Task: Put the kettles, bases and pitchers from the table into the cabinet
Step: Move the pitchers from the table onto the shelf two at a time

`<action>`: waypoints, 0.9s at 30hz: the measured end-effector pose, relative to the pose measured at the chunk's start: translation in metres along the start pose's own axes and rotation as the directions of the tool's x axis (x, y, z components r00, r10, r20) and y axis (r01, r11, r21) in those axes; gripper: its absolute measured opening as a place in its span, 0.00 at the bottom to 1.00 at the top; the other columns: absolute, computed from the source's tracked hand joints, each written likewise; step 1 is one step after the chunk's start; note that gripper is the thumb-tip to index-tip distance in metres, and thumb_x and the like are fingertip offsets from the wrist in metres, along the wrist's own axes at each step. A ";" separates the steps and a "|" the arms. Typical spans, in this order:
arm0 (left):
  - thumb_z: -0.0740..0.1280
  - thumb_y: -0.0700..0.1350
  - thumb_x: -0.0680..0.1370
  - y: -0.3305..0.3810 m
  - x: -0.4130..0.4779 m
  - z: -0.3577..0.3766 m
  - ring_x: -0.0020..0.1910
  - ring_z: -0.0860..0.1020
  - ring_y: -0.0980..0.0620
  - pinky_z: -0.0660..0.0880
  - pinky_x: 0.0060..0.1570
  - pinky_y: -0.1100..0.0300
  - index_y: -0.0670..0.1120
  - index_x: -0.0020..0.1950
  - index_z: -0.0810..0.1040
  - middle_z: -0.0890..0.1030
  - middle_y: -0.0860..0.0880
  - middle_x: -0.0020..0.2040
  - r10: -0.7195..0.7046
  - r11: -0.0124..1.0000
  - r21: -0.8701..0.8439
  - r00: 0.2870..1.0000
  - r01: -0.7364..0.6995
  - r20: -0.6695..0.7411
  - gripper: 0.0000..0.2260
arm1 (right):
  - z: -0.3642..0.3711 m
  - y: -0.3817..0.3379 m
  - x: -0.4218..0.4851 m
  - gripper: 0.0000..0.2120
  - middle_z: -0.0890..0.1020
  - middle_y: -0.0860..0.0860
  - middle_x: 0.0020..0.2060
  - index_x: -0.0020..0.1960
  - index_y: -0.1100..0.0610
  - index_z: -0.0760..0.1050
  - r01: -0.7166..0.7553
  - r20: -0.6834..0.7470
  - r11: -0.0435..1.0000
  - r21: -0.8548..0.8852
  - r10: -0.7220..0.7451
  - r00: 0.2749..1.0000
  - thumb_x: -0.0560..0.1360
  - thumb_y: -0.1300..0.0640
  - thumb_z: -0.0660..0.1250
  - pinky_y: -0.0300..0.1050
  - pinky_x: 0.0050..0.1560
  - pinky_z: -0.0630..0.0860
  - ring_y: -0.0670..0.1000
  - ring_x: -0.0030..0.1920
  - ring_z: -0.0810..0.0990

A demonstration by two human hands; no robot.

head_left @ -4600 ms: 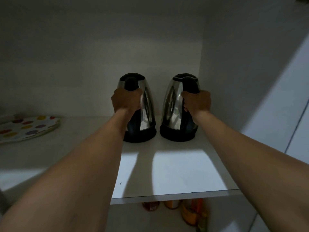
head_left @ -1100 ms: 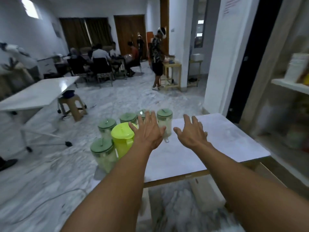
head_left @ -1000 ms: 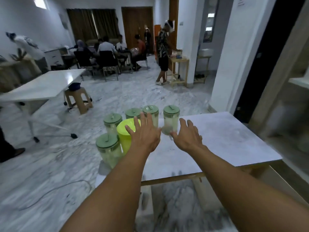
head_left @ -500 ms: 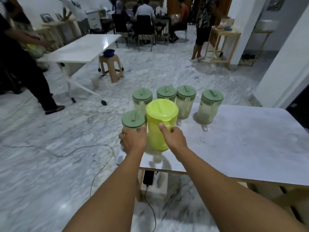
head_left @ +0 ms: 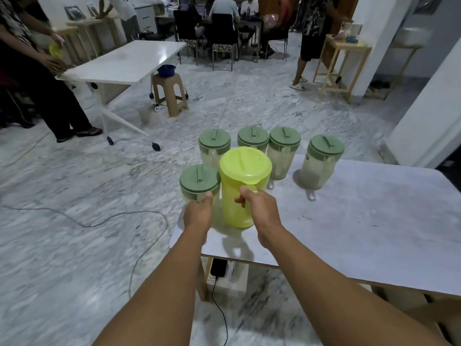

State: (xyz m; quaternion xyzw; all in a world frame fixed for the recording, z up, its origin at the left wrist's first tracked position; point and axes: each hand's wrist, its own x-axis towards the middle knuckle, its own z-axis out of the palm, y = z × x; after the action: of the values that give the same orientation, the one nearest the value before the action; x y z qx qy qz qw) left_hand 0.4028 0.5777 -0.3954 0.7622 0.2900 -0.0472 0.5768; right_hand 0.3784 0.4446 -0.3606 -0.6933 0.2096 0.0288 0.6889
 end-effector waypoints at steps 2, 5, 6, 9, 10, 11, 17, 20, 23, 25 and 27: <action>0.60 0.57 0.81 0.002 -0.006 -0.001 0.52 0.78 0.41 0.71 0.50 0.53 0.35 0.58 0.78 0.83 0.41 0.54 0.040 0.998 -0.047 0.999 -0.040 0.002 0.25 | -0.003 -0.001 0.000 0.14 0.86 0.52 0.44 0.53 0.62 0.81 -0.020 -0.005 1.000 0.009 0.020 1.000 0.78 0.51 0.67 0.48 0.55 0.72 0.52 0.50 0.79; 0.60 0.58 0.81 0.012 -0.017 -0.006 0.48 0.80 0.43 0.72 0.47 0.53 0.40 0.48 0.79 0.83 0.44 0.45 0.083 0.993 -0.092 0.996 -0.080 0.029 0.21 | -0.011 -0.007 -0.007 0.14 0.85 0.53 0.45 0.52 0.64 0.81 -0.026 -0.028 0.999 0.019 0.027 0.999 0.78 0.53 0.67 0.47 0.51 0.71 0.51 0.48 0.79; 0.59 0.58 0.81 0.019 -0.023 -0.008 0.46 0.80 0.44 0.71 0.45 0.54 0.42 0.42 0.78 0.82 0.45 0.42 0.098 0.990 -0.104 0.995 -0.094 0.036 0.21 | -0.014 -0.011 -0.011 0.14 0.85 0.54 0.45 0.52 0.65 0.81 -0.021 -0.038 0.999 0.026 0.022 0.999 0.78 0.53 0.67 0.45 0.48 0.71 0.51 0.46 0.80; 0.57 0.56 0.82 0.045 -0.046 -0.012 0.41 0.78 0.45 0.69 0.41 0.56 0.45 0.37 0.75 0.80 0.46 0.38 0.176 0.978 -0.128 0.982 -0.167 0.066 0.20 | -0.030 -0.029 -0.030 0.13 0.86 0.55 0.44 0.47 0.64 0.80 0.014 -0.082 0.998 0.059 -0.009 0.997 0.78 0.53 0.67 0.41 0.42 0.69 0.50 0.43 0.80; 0.57 0.56 0.82 0.055 -0.054 -0.013 0.41 0.78 0.45 0.69 0.40 0.57 0.45 0.37 0.75 0.80 0.47 0.37 0.212 0.970 -0.136 0.974 -0.200 0.085 0.20 | -0.037 -0.038 -0.037 0.13 0.86 0.55 0.43 0.44 0.63 0.80 0.033 -0.101 0.997 0.074 -0.026 0.995 0.79 0.53 0.67 0.42 0.42 0.69 0.51 0.43 0.80; 0.58 0.56 0.82 0.065 -0.064 -0.012 0.41 0.78 0.45 0.70 0.39 0.57 0.45 0.37 0.75 0.79 0.47 0.37 0.249 0.962 -0.143 0.962 -0.233 0.108 0.20 | -0.045 -0.047 -0.045 0.13 0.85 0.55 0.41 0.41 0.62 0.79 0.057 -0.125 0.994 0.089 -0.045 0.991 0.78 0.53 0.67 0.44 0.44 0.71 0.52 0.43 0.80; 0.60 0.58 0.80 0.122 -0.142 0.013 0.41 0.79 0.45 0.76 0.50 0.51 0.45 0.39 0.77 0.80 0.46 0.37 0.442 0.893 -0.198 0.866 -0.403 0.232 0.20 | -0.118 -0.100 -0.112 0.14 0.80 0.54 0.31 0.34 0.59 0.75 0.238 -0.352 0.953 0.186 -0.162 0.922 0.77 0.55 0.68 0.49 0.48 0.75 0.53 0.34 0.78; 0.60 0.60 0.79 0.145 -0.197 0.042 0.43 0.80 0.44 0.77 0.50 0.50 0.39 0.49 0.80 0.83 0.42 0.44 0.533 0.844 -0.255 0.789 -0.472 0.305 0.24 | -0.172 -0.114 -0.154 0.15 0.76 0.53 0.29 0.33 0.57 0.73 0.346 -0.502 0.916 0.201 -0.207 0.840 0.77 0.54 0.68 0.46 0.38 0.71 0.52 0.31 0.74; 0.59 0.62 0.79 0.162 -0.263 0.077 0.43 0.80 0.43 0.77 0.50 0.49 0.37 0.53 0.80 0.84 0.41 0.45 0.595 0.803 -0.338 0.697 -0.492 0.400 0.27 | -0.231 -0.124 -0.200 0.17 0.74 0.51 0.26 0.32 0.56 0.72 0.445 -0.666 0.880 0.169 -0.231 0.710 0.76 0.52 0.68 0.45 0.32 0.68 0.51 0.28 0.70; 0.60 0.60 0.79 0.170 -0.312 0.101 0.41 0.79 0.45 0.76 0.47 0.51 0.41 0.45 0.79 0.82 0.44 0.40 0.618 0.786 -0.382 0.626 -0.485 0.476 0.22 | -0.270 -0.127 -0.233 0.18 0.74 0.52 0.26 0.30 0.55 0.73 0.476 -0.758 0.874 0.098 -0.244 0.605 0.75 0.48 0.68 0.46 0.33 0.67 0.51 0.28 0.70; 0.61 0.58 0.80 0.175 -0.365 0.124 0.36 0.77 0.46 0.72 0.38 0.56 0.45 0.38 0.76 0.79 0.47 0.35 0.631 0.776 -0.427 0.547 -0.465 0.551 0.19 | -0.310 -0.129 -0.268 0.21 0.76 0.52 0.27 0.26 0.55 0.74 0.500 -0.836 0.866 0.009 -0.267 0.479 0.72 0.43 0.68 0.50 0.38 0.69 0.54 0.32 0.73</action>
State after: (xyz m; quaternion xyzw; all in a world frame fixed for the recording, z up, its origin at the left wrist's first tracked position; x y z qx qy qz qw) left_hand 0.2197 0.2948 -0.1387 0.6718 -0.1876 -0.0989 0.7097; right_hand 0.1002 0.2076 -0.1356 -0.5627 0.3412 -0.4750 0.5842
